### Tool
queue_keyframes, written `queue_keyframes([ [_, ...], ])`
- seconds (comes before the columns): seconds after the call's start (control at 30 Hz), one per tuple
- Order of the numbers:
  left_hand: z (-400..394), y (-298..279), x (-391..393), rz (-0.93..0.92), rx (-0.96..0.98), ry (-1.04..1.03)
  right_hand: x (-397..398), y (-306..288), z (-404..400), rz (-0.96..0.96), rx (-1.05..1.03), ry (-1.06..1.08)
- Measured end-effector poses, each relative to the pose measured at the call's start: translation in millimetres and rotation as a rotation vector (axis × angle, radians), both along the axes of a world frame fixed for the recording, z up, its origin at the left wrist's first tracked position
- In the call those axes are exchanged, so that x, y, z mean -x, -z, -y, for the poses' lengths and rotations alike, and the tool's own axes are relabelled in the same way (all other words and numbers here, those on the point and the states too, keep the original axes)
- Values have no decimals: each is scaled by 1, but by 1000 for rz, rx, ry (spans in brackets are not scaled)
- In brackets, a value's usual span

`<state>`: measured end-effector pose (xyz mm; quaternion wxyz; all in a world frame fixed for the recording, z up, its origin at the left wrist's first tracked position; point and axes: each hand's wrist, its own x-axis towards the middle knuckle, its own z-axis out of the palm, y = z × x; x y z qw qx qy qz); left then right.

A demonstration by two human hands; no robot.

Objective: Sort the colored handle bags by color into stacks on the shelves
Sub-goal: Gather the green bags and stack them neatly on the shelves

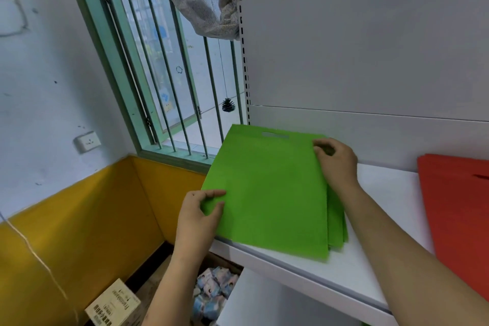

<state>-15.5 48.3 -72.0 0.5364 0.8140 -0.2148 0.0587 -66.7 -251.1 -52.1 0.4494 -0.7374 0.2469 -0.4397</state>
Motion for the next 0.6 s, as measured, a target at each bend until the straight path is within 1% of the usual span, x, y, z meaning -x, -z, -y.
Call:
queue_keyframes([
  [0.17, -11, 12, 26, -138, 121, -97, 7, -10, -4, -79, -127, -94],
  [0.27, -23, 9, 45, -152, 157, -142, 19, -16, -15, -130, -268, -146],
  [0.33, -35, 7, 54, -158, 165, -144, 32, -19, -25, -128, -315, -194],
  [0.47, -65, 21, 72, -236, 168, -88, 67, -20, -52, -62, -242, -278],
  [0.53, -80, 33, 87, -308, 170, -48, 90, -14, -70, -56, -162, -226],
  [0.6, -97, 49, 106, -390, 175, -22, 118, -5, -91, -112, -74, -139],
])
